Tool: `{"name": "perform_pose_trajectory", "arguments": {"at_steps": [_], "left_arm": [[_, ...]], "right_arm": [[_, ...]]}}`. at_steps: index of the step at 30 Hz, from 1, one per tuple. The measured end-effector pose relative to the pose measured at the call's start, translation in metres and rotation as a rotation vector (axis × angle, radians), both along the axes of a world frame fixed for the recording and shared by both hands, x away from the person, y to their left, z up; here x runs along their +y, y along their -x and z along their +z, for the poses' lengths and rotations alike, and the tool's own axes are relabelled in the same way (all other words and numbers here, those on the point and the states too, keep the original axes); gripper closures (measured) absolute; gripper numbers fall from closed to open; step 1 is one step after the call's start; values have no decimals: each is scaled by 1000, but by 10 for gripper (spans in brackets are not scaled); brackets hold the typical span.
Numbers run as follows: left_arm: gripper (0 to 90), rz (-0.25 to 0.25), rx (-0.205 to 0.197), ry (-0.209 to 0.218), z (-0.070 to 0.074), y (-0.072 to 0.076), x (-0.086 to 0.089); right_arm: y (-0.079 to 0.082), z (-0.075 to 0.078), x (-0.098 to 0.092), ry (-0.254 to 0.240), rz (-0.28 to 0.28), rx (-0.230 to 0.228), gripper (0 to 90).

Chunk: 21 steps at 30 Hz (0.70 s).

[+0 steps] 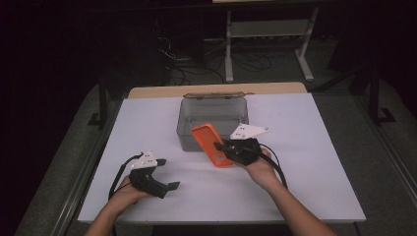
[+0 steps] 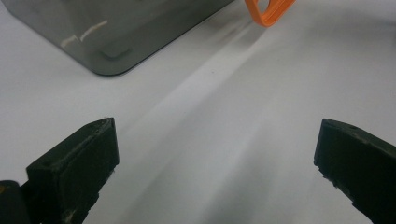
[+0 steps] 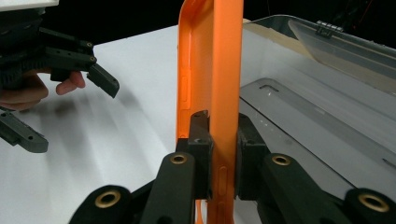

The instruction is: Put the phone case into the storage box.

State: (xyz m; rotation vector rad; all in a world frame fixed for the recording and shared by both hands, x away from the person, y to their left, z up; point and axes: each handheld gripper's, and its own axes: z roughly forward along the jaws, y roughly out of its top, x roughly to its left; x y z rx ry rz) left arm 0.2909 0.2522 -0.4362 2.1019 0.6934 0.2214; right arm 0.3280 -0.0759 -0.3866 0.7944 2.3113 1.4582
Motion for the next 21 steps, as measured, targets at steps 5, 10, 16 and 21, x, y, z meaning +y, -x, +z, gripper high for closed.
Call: {"name": "perform_pose_trajectory", "arguments": {"at_steps": [5,10,16,21], "left_arm": [[0,-2,-6,3,0,1,0],[0,0,-10,5,1,1,0],[0,-1,-11,2,0,1,1],[0,1,-13,1,1,1,1]], "right_arm": [[1,6,-1,3,5,-9,788],[1,13,-2,3,7,-15,788],[-3,25,-7,7,7,-15,787],[-7,32,-11,2,8,-15,788]]}}
